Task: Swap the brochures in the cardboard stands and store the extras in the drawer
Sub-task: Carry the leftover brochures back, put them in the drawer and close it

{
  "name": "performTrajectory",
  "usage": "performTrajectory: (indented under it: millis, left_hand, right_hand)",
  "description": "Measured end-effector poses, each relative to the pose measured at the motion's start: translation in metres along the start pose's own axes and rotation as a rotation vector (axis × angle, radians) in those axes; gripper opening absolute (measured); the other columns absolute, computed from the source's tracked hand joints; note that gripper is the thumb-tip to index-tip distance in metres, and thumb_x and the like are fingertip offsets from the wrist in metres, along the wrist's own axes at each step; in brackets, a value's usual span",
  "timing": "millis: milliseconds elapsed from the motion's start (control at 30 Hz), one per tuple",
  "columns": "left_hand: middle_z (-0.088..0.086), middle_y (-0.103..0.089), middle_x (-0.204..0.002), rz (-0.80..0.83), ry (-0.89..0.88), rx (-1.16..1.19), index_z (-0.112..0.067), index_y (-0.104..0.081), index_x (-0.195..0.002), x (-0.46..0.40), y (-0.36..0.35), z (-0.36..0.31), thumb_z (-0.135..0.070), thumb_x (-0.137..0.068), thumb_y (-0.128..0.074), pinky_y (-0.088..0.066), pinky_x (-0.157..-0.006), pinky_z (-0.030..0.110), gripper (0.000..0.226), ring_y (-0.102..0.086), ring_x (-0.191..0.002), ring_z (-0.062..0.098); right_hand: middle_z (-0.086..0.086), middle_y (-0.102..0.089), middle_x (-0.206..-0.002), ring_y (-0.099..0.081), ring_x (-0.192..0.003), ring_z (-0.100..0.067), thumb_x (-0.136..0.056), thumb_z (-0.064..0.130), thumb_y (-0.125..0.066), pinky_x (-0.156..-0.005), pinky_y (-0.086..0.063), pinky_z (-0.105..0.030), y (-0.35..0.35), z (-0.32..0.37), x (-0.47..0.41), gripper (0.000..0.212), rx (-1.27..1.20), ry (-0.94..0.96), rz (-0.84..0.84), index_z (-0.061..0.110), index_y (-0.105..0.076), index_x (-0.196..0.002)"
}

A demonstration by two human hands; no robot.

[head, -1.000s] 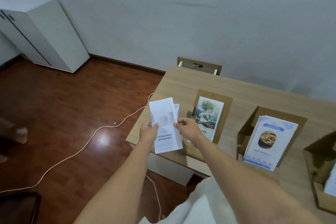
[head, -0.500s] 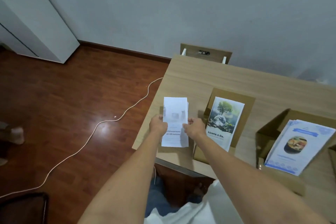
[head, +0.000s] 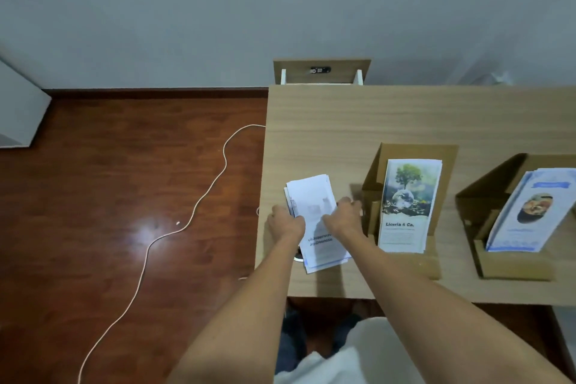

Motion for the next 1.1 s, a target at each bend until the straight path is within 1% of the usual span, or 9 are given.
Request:
performTrajectory:
  millis: [100, 167, 267, 400, 600, 733, 833, 1000, 1100]
  left_hand:
    - [0.019, -0.070, -0.128, 0.068, 0.011, 0.092, -0.002, -0.062, -0.125, -0.007, -0.005, 0.006, -0.011, -0.093, -0.063, -0.055, -0.098, 0.043, 0.033, -0.067, -0.119, 0.038]
    - [0.023, -0.073, -0.123, 0.130, 0.018, 0.177, 0.003, -0.067, -0.118, -0.010, -0.010, 0.011, -0.006, -0.094, -0.060, -0.059, -0.097, 0.048, 0.027, -0.070, -0.115, 0.040]
    - [0.022, -0.075, -0.122, 0.244, 0.031, 0.291, 0.000, -0.072, -0.120, -0.009, -0.014, 0.014, -0.004, -0.097, -0.058, -0.059, -0.099, 0.054, 0.026, -0.072, -0.112, 0.040]
    - [0.011, -0.073, -0.120, 0.282, -0.034, 0.328, -0.015, -0.064, -0.130, -0.005, -0.003, 0.000, -0.014, -0.104, -0.055, -0.058, -0.099, 0.056, 0.028, -0.071, -0.114, 0.039]
    - [0.009, -0.071, -0.129, 0.142, -0.310, 0.295, -0.015, -0.060, -0.135, 0.006, 0.035, -0.062, -0.019, -0.105, -0.055, -0.055, -0.092, 0.035, 0.030, -0.069, -0.108, 0.028]
    - [0.011, -0.065, -0.137, 0.047, -0.433, 0.220, -0.012, -0.060, -0.134, 0.012, 0.050, -0.105, -0.026, -0.105, -0.058, -0.046, -0.113, 0.050, 0.033, -0.061, -0.127, 0.033]
    - [0.018, -0.060, -0.141, 0.082, -0.471, 0.271, -0.004, -0.058, -0.137, 0.012, 0.049, -0.119, -0.021, -0.105, -0.061, -0.046, -0.114, 0.054, 0.036, -0.060, -0.130, 0.036]
    - [0.022, -0.059, -0.133, 0.092, -0.477, 0.335, -0.006, -0.061, -0.124, 0.016, 0.046, -0.119, -0.018, -0.101, -0.066, -0.061, -0.077, 0.044, 0.026, -0.064, -0.120, 0.038]
    - [0.016, -0.064, -0.126, 0.130, -0.490, 0.390, -0.009, -0.060, -0.122, 0.020, 0.042, -0.121, -0.013, -0.101, -0.067, -0.057, -0.093, 0.042, 0.023, -0.066, -0.114, 0.032]
  right_hand:
    - [-0.020, -0.040, -0.145, -0.056, -0.125, -0.037, -0.091, 0.016, -0.067, -0.095, -0.049, -0.036, -0.007, -0.006, 0.002, 0.052, -0.138, -0.099, 0.024, 0.002, -0.043, -0.136]
    - [-0.019, -0.054, -0.131, -0.063, -0.111, -0.034, -0.089, 0.017, -0.069, -0.081, -0.050, -0.034, -0.013, -0.011, 0.003, 0.034, -0.214, -0.130, 0.040, 0.004, -0.052, -0.116]
    - [-0.017, -0.067, -0.115, -0.069, -0.104, -0.035, -0.089, 0.020, -0.073, -0.087, -0.058, -0.041, -0.022, -0.015, 0.004, 0.028, -0.361, -0.153, 0.084, -0.003, -0.067, -0.104]
    - [-0.009, -0.061, -0.086, -0.060, -0.087, -0.028, -0.093, 0.015, -0.068, -0.071, -0.048, -0.035, -0.019, -0.004, 0.004, 0.027, -0.493, -0.062, 0.112, 0.012, -0.052, -0.073]
    - [-0.008, -0.055, -0.085, -0.060, -0.084, -0.024, -0.100, 0.014, -0.059, -0.074, -0.044, -0.034, 0.039, 0.043, 0.005, 0.022, -0.544, 0.202, -0.019, 0.014, -0.048, -0.081]
    - [-0.007, -0.059, -0.091, -0.068, -0.081, -0.021, -0.102, 0.016, -0.057, -0.062, -0.045, -0.023, 0.076, 0.066, 0.007, 0.017, -0.571, 0.330, -0.085, 0.001, -0.055, -0.093]
    - [-0.009, -0.062, -0.096, -0.069, -0.079, -0.020, -0.103, 0.014, -0.055, -0.055, -0.043, -0.009, 0.089, 0.068, 0.005, 0.018, -0.560, 0.367, -0.121, -0.003, -0.057, -0.100]
    - [-0.009, -0.067, -0.096, -0.070, -0.096, -0.033, -0.101, 0.010, -0.056, -0.063, -0.043, -0.017, 0.090, 0.059, 0.003, 0.018, -0.531, 0.357, -0.127, -0.001, -0.061, -0.114]
    - [-0.014, -0.069, -0.103, -0.070, -0.104, -0.036, -0.100, 0.009, -0.058, -0.074, -0.047, -0.028, 0.090, 0.059, 0.003, 0.019, -0.540, 0.362, -0.109, -0.001, -0.060, -0.116]
Point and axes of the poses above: each hand's wrist, its own x-axis away from the middle knuckle, its own y-axis out of the back of the hand, z = x × y, the point moved 6 cm from there along -x, towards the middle knuckle
